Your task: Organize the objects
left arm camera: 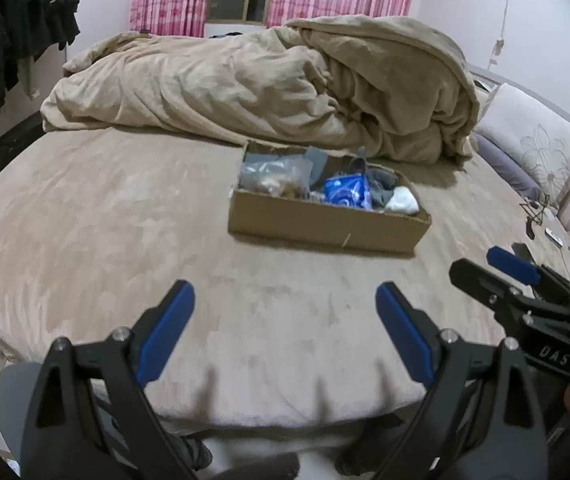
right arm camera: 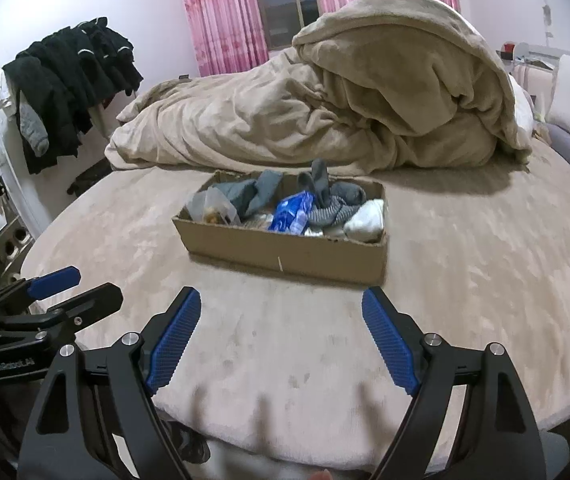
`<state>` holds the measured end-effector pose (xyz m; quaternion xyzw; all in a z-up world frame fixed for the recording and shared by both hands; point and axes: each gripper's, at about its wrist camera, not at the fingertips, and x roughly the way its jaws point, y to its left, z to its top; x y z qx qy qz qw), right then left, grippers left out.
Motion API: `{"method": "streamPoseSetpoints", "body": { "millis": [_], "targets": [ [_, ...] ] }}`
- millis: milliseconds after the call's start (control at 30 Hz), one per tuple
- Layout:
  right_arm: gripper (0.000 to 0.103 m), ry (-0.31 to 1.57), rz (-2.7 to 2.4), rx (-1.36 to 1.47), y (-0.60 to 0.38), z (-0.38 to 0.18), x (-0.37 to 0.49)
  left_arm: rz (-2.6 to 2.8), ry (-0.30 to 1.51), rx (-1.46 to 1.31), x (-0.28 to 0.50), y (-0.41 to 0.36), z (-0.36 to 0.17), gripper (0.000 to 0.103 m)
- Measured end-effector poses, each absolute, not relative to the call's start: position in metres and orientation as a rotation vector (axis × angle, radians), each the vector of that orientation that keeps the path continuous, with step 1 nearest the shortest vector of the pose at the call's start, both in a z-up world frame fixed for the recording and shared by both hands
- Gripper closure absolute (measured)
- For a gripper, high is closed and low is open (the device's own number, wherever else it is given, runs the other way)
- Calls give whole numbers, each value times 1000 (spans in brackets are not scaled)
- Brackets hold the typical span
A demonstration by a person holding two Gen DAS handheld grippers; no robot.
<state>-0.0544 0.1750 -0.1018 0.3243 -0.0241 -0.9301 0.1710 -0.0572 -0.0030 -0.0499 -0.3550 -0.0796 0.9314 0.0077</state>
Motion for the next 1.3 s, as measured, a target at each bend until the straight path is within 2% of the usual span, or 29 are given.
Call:
{"method": "streamPoseSetpoints", "body": {
  "millis": [1300],
  "targets": [
    [18, -78, -2623, 961, 173, -113, -54, 2911, -238, -1119, -58, 1, -56, 10]
  ]
}}
